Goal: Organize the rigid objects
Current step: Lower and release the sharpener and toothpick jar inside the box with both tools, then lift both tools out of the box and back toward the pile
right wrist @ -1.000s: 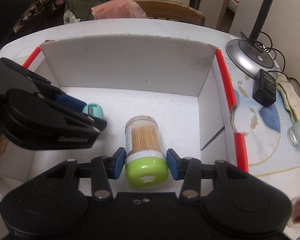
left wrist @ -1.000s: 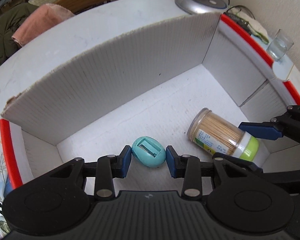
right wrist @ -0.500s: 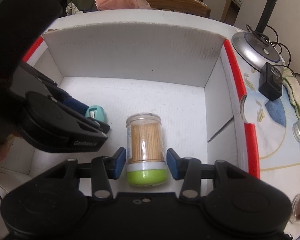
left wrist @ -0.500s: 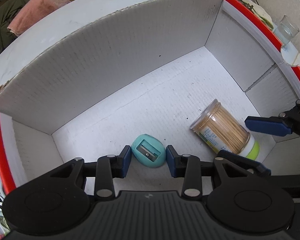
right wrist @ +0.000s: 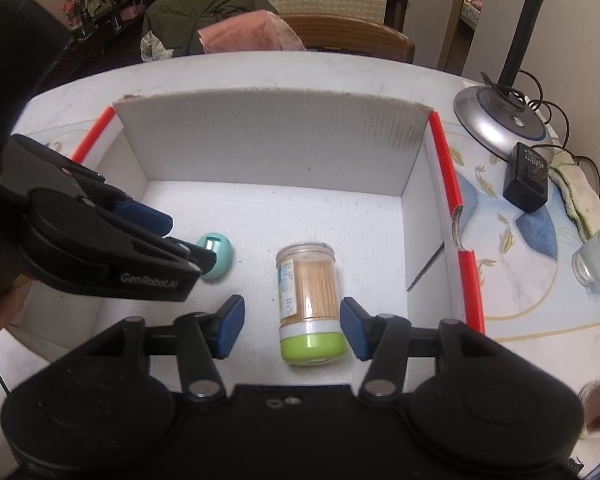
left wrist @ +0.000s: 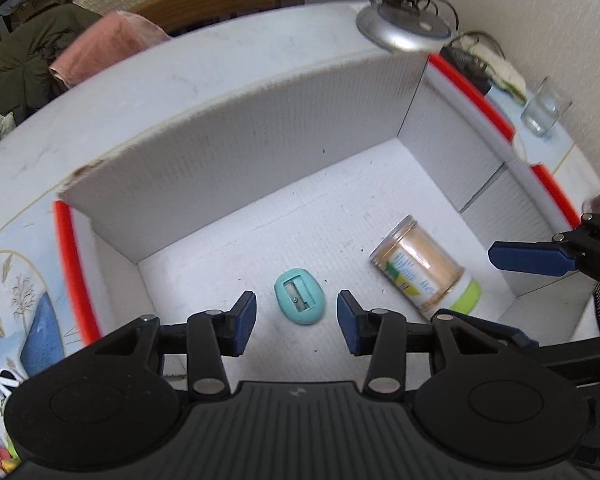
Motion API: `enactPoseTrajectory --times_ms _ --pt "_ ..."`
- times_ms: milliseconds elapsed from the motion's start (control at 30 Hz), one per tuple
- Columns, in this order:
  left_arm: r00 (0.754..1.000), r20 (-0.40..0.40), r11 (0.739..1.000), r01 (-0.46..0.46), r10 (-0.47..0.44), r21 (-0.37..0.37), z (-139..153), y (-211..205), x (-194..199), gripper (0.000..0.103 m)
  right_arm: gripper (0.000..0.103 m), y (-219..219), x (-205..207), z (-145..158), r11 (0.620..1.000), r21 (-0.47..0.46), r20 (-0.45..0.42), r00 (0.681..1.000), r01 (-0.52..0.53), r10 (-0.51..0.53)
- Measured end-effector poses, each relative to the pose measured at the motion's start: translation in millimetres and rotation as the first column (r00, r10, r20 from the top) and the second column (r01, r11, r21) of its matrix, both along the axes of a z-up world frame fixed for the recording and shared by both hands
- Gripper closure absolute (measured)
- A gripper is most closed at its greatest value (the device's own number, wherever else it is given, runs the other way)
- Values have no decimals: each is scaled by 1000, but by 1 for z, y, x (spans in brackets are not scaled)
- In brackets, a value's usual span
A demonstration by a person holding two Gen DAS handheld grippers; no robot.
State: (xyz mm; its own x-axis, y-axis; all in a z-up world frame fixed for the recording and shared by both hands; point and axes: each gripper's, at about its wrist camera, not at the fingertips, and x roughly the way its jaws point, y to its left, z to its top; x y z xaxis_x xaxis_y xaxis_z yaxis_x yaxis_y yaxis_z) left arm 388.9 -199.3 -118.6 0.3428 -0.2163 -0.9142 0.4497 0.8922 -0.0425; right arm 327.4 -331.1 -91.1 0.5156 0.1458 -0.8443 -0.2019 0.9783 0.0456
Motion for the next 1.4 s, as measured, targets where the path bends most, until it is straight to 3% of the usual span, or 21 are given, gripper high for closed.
enactPoseTrajectory --times_ms 233,467,1067,1200,1400 --pt "996 81 999 -28 30 -23 21 9 -21 60 39 -1 -16 16 1000 25 50 999 7 -8" --pt "986 158 997 -51 58 -51 41 22 -47 60 36 3 -34 32 999 46 99 995 15 -19" --pt "952 268 983 -115 151 -146 77 75 -118 60 27 12 -81 63 994 110 227 973 19 -43" --pt "941 284 977 -139 182 -164 81 92 -134 46 25 20 -93 68 993 122 260 965 2 -34" --pt "923 301 964 -187 239 -191 87 120 -157 45 22 38 -108 75 989 140 302 953 -47 2"
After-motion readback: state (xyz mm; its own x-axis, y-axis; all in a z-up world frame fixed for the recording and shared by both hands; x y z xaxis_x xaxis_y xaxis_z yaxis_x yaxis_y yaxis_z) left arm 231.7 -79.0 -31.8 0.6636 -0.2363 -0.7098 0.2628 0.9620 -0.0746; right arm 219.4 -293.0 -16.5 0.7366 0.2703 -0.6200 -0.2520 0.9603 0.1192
